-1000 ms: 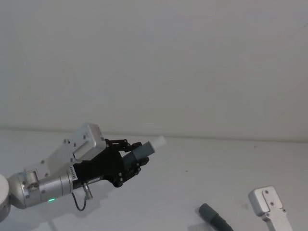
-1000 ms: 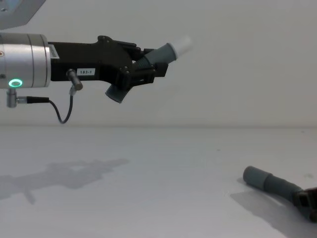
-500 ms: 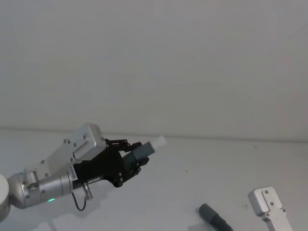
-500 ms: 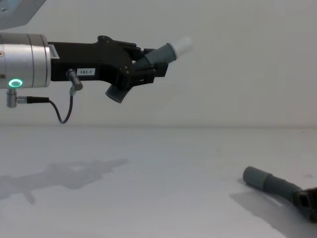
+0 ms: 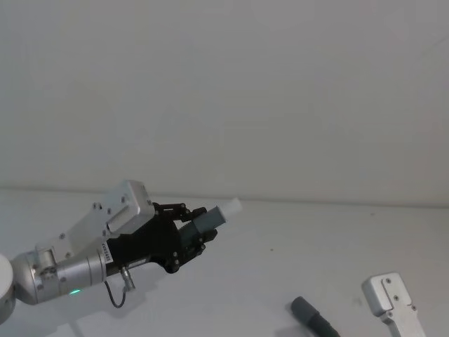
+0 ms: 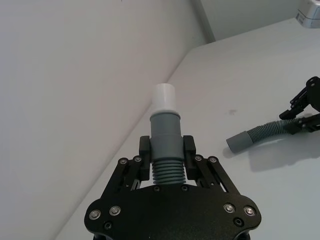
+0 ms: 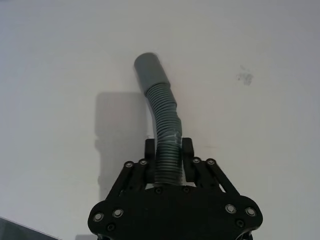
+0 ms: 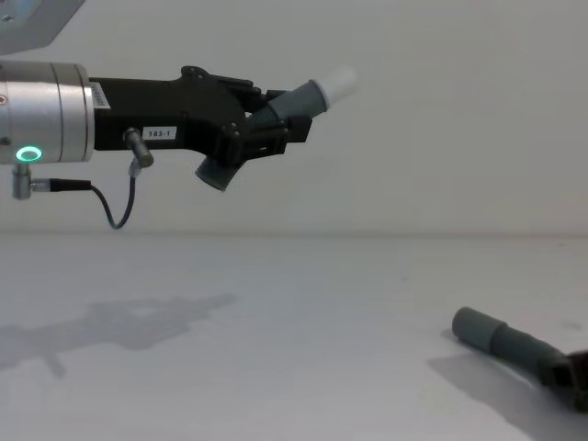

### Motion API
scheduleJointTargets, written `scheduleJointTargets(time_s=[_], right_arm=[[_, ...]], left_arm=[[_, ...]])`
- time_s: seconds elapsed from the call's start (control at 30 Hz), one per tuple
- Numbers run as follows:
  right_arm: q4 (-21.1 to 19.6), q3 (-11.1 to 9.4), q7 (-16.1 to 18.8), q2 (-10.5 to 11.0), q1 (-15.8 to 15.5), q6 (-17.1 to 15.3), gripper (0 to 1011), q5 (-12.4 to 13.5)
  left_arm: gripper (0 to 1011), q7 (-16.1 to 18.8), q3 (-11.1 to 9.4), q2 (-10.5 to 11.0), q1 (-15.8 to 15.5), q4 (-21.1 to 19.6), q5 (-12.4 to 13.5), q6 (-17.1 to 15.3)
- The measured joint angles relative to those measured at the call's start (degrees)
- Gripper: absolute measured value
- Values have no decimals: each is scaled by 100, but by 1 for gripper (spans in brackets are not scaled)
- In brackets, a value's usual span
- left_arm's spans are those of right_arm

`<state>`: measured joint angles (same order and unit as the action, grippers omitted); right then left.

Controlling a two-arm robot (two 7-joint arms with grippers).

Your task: Use both hands to pick up one end of the pipe from the table, align the ends, and insert them.

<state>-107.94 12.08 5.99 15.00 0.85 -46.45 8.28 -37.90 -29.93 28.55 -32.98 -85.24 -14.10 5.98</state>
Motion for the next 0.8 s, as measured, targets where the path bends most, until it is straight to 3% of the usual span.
scheduleJointTargets(time_s=[0.03, 0.63, 0.8], right_arm=[[1, 1, 0, 0, -1, -10, 290, 0], [1, 0, 0, 0, 0, -6, 901, 0], [0, -2, 1, -1, 0, -5, 1003, 0]], left_arm=[[352, 0, 0, 0, 0, 0, 0, 0], [352, 0, 0, 0, 0, 0, 0, 0], [352, 0, 0, 0, 0, 0, 0, 0]])
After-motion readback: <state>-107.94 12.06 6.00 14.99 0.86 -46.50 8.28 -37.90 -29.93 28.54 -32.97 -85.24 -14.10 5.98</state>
